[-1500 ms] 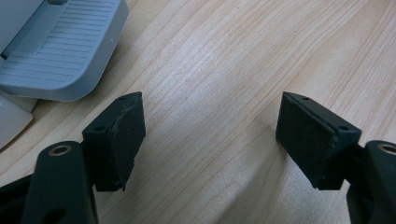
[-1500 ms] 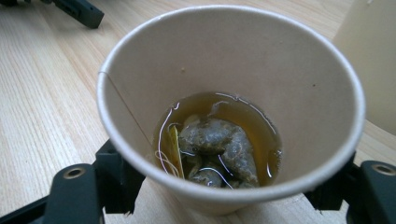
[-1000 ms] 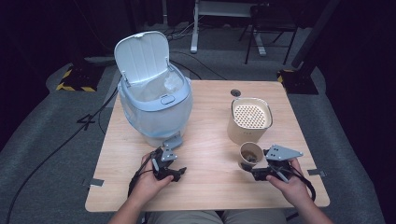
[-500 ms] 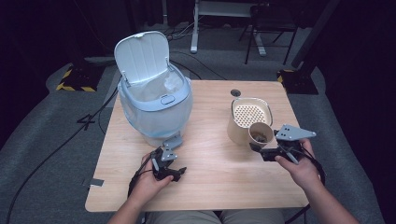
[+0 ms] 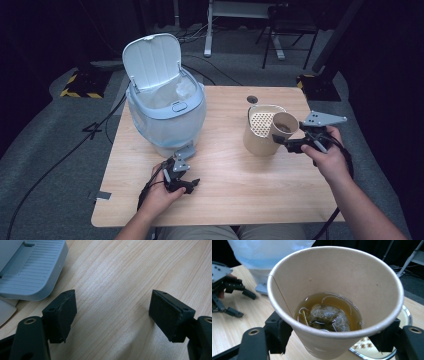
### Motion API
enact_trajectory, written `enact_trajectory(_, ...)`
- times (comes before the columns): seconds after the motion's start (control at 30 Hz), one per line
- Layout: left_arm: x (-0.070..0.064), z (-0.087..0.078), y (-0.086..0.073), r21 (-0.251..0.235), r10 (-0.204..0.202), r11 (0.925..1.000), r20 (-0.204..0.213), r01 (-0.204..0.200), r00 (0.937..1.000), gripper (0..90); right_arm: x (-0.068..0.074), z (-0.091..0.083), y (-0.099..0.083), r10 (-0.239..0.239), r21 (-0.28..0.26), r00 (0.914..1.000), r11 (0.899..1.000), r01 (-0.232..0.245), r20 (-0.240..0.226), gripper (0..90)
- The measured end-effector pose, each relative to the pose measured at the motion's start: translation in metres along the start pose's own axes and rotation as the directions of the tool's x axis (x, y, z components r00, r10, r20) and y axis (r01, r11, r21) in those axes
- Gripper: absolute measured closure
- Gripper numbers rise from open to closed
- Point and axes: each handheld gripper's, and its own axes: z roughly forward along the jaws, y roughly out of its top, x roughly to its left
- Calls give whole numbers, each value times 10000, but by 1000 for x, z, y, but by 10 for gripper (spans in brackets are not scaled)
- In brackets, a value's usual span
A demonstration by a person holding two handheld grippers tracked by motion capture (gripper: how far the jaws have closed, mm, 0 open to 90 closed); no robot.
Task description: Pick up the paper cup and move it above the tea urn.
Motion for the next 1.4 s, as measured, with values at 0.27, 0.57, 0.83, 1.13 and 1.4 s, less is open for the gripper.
enact_trajectory(0.27, 0, 0, 0, 5, 11, 10000, 4, -11, 10000, 230, -23, 3, 15, 75, -13, 10000, 10000, -75, -62, 293)
enact_trajectory(0.57, 0, 0, 0, 3, 7, 10000, -23, -7, 10000, 231, -44, 13, 24, 15, 228, 9987, 9997, -27, 504, 292)
enact_trajectory(0.83, 0, 0, 0, 5, 20, 10000, -21, -20, 10000, 231, -53, 26, 31, -1240, 1068, 9774, 9885, 1068, 1712, 292)
enact_trajectory(1.13, 0, 0, 0, -17, 12, 10000, -44, -12, 10000, 231, -56, 37, 27, -3429, 2272, 9008, 9306, 2871, 2665, 295)
enact_trajectory(1.4, -1, 0, 0, -19, -1, 10000, -93, 1, 10000, 232, -53, 43, 29, -4653, 3010, 8400, 8731, 3837, 2790, 294)
